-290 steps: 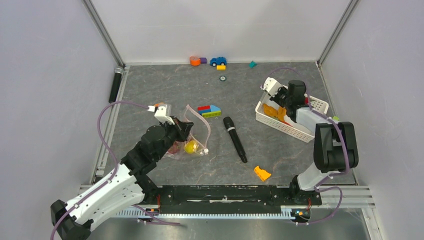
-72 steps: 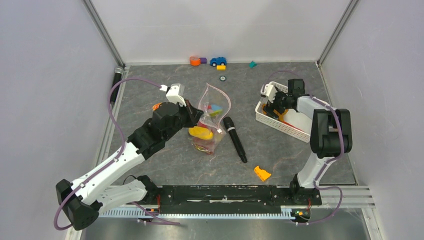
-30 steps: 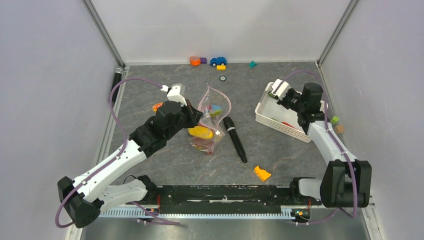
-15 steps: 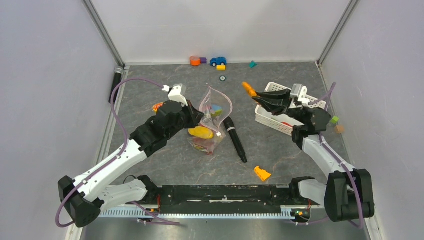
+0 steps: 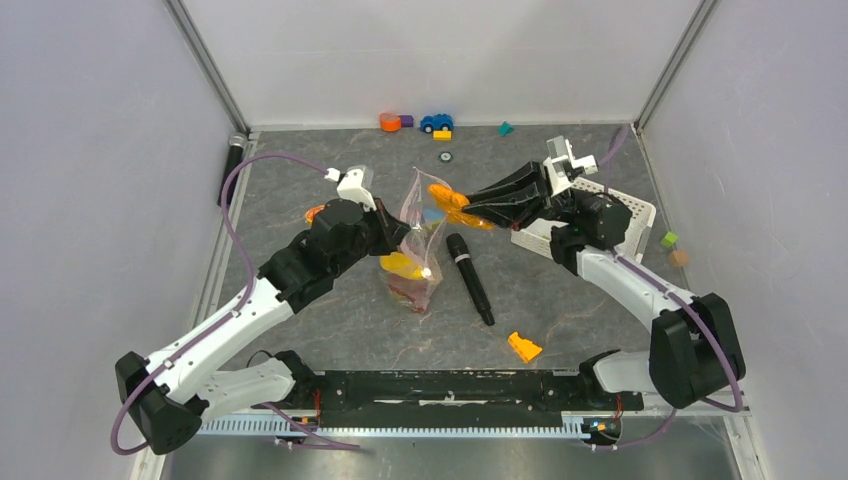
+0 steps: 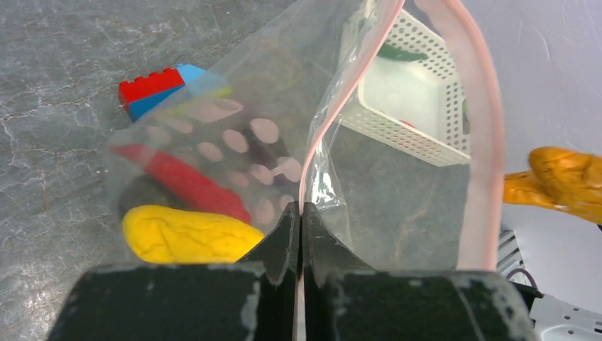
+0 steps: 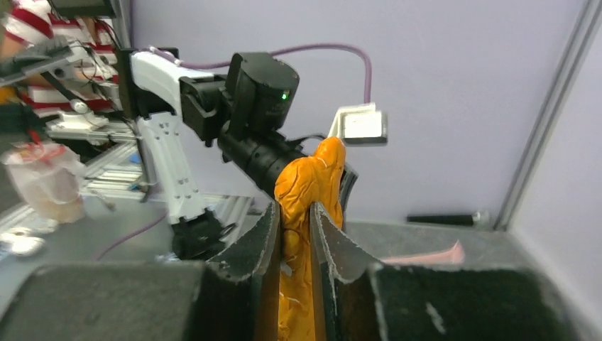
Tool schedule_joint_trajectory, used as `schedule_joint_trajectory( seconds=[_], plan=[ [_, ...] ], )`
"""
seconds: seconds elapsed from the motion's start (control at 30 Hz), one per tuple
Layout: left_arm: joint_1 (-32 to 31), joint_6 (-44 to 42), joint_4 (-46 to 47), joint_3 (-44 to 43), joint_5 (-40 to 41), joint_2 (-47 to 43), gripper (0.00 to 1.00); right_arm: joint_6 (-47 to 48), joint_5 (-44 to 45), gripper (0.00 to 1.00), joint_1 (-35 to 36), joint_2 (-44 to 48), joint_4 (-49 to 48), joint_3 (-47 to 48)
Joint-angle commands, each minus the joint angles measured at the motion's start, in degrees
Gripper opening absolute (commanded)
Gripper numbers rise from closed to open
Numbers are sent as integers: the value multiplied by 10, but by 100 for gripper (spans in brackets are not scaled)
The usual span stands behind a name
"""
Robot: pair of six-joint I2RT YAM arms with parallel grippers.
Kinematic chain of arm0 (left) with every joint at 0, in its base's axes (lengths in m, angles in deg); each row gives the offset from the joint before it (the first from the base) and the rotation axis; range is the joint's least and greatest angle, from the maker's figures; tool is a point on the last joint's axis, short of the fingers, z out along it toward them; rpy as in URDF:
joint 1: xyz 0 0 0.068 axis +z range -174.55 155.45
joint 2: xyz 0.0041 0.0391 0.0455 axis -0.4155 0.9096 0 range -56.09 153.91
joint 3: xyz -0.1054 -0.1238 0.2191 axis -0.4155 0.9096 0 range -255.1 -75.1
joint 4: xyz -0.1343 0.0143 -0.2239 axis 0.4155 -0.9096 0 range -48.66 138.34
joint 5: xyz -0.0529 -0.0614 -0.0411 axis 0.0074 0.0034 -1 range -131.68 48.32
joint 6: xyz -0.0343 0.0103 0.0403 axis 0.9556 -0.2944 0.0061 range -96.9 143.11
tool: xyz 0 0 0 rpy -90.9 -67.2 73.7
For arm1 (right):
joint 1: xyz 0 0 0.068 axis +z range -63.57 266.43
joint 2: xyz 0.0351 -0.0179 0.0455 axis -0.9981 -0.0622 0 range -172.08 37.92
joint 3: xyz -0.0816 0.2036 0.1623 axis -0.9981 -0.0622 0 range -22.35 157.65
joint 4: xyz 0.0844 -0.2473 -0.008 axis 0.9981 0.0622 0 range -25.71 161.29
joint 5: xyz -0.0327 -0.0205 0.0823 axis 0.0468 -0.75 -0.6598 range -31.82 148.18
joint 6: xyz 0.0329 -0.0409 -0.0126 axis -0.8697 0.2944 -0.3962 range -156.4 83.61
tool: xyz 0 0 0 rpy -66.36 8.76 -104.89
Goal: Place the food in the zip-top bag and seal the zipper
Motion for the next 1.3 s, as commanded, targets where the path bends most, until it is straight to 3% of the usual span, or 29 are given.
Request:
schedule_joint_trajectory(
  seconds=[0.0, 0.07, 0.13, 0.53, 0.73, 1.0, 1.13, 1.27],
  plan=[
    [0, 10, 12, -24, -8, -14, 2, 200, 30, 9, 41, 28, 76, 73],
    [0, 11, 12, -25, -9, -15, 2, 320, 68, 9, 67, 39, 225, 96],
    [0, 10, 12, -26, -12, -16, 2, 395, 110, 9, 86, 46, 313, 104],
    [0, 7, 25, -29, -7, -36, 2, 340, 109, 8, 116, 34, 283, 109],
    [0, 2, 37, -36, -19, -37, 2, 381, 119, 9, 170, 18, 338, 97],
    [0, 8, 63, -32, -42, -47, 2, 444, 409, 7, 209, 28, 427, 51],
    [0, 11, 71, -30, -52, -49, 2, 437, 572, 17, 233, 45, 402, 9],
    [0, 16, 85, -30, -68, -46, 2, 445, 664, 27, 261, 43, 413, 11]
  ],
)
